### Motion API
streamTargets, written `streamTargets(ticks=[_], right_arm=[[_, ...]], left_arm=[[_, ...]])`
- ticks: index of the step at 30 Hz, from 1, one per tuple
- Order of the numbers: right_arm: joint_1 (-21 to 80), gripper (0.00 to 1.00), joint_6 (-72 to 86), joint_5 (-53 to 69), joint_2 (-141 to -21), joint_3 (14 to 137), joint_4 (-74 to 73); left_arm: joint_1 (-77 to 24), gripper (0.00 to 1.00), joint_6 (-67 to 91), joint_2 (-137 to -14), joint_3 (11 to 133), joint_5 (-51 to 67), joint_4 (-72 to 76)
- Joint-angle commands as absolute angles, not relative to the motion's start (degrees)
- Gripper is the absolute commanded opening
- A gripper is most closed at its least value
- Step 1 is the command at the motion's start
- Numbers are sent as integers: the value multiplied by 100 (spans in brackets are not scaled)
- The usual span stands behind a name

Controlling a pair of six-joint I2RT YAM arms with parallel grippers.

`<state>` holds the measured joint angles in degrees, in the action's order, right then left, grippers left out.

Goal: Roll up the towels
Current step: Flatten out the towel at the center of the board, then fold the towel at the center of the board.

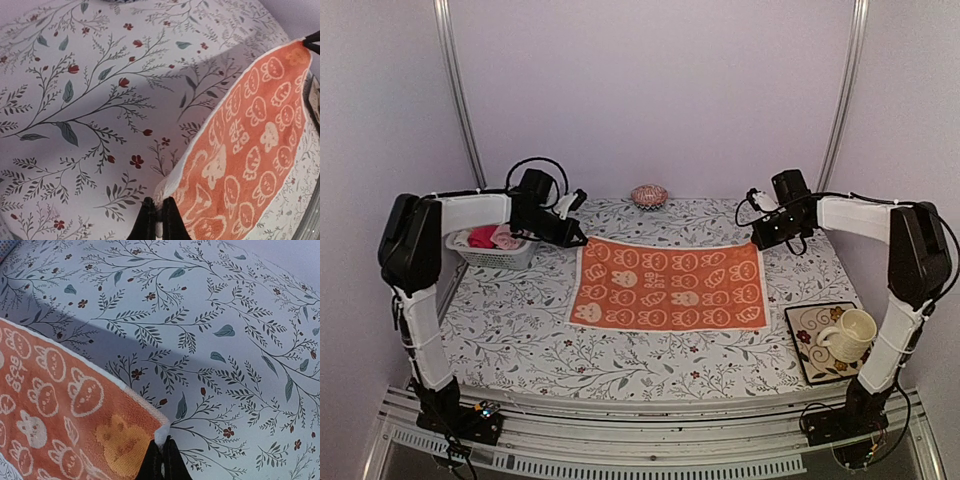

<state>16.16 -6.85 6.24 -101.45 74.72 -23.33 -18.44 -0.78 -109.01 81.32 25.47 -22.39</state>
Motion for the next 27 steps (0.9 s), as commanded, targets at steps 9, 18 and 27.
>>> streamTargets(ticks=[9, 18, 27], right_arm=[[1416, 2, -688, -49, -11351, 8236, -1903], [1049, 3, -806, 839, -11509, 8343, -1803], [1047, 3, -777, 1592, -10671, 7593, -2117]], left_arm=[[-1822, 0, -197, -12839, 10044, 1156, -3008], [-1827, 0, -483, -12594, 9760, 1294, -2679], [-1939, 0, -636, -11609, 8812, 1901, -2417]])
